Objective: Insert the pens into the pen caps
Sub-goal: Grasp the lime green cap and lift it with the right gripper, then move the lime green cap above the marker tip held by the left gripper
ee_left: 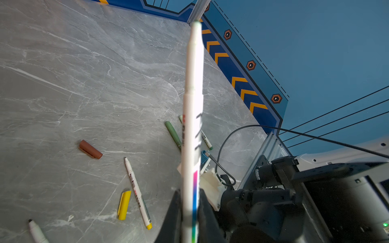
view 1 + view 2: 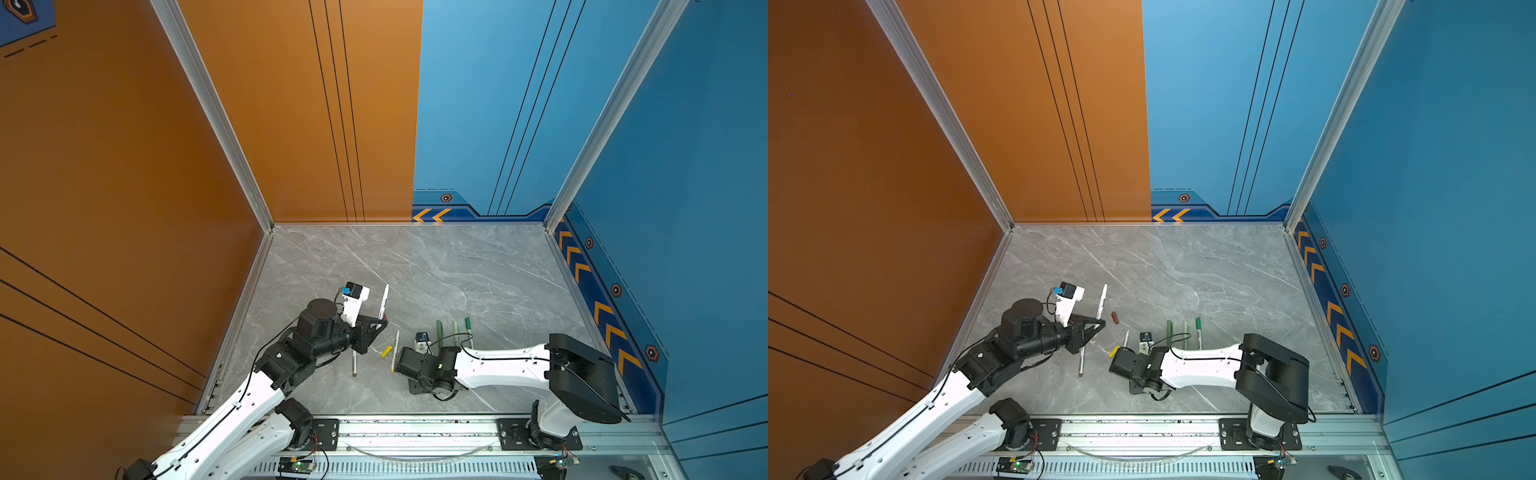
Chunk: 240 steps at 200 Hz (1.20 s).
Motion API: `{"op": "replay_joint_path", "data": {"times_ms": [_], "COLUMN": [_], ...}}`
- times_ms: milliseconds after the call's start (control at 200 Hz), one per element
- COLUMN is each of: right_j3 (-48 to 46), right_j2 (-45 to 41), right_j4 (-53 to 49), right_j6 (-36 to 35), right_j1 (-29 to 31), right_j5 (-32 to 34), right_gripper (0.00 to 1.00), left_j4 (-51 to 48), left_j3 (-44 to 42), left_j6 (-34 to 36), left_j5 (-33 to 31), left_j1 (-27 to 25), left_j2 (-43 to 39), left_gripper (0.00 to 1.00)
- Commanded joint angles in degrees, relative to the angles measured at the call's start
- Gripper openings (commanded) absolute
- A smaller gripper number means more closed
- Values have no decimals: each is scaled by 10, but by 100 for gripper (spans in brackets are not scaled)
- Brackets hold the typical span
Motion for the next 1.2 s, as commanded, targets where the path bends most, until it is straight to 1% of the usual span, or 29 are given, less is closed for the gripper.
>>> {"op": "replay_joint_path", "data": {"times_ms": [0, 105, 195, 330, 405, 546, 676, 831, 986, 1036, 1196], "right_j3": [-6, 0, 0, -2, -5, 16, 45, 60, 72, 74, 74], "right_j2": [7, -33, -81, -159, -192, -217, -225, -229, -223, -223, -230], "right_j4": [-13, -13, -13, -2, 32, 77, 104, 148, 166, 167, 170], "right_j6": [-10, -14, -15, -10, -3, 6, 13, 31, 37, 37, 38], "right_j1": [-6, -17, -41, -95, -134, -207, -243, -266, -267, -266, -261], "right_j5": [2, 8, 13, 20, 15, -14, -27, -64, -97, -102, -108], "right_gripper": [0, 0, 0, 0, 0, 0, 0, 0, 0, 0, 0], "left_j4": [-3, -3, -3, -1, 0, 10, 24, 36, 37, 57, 60], "left_j3": [19, 22, 23, 27, 29, 30, 33, 39, 41, 42, 45], "left_j6": [9, 9, 9, 12, 15, 11, 3, 2, 0, -1, -1], "left_j5": [-8, -8, -6, -4, 0, 2, -7, -13, -17, -17, -17], "left_j1": [-5, -6, -8, -16, -25, -46, -70, -94, -103, -104, -106], "left_j2": [4, 9, 13, 26, 38, 71, 99, 125, 142, 146, 155], "left_gripper": [0, 0, 0, 0, 0, 0, 0, 0, 0, 0, 0]}}
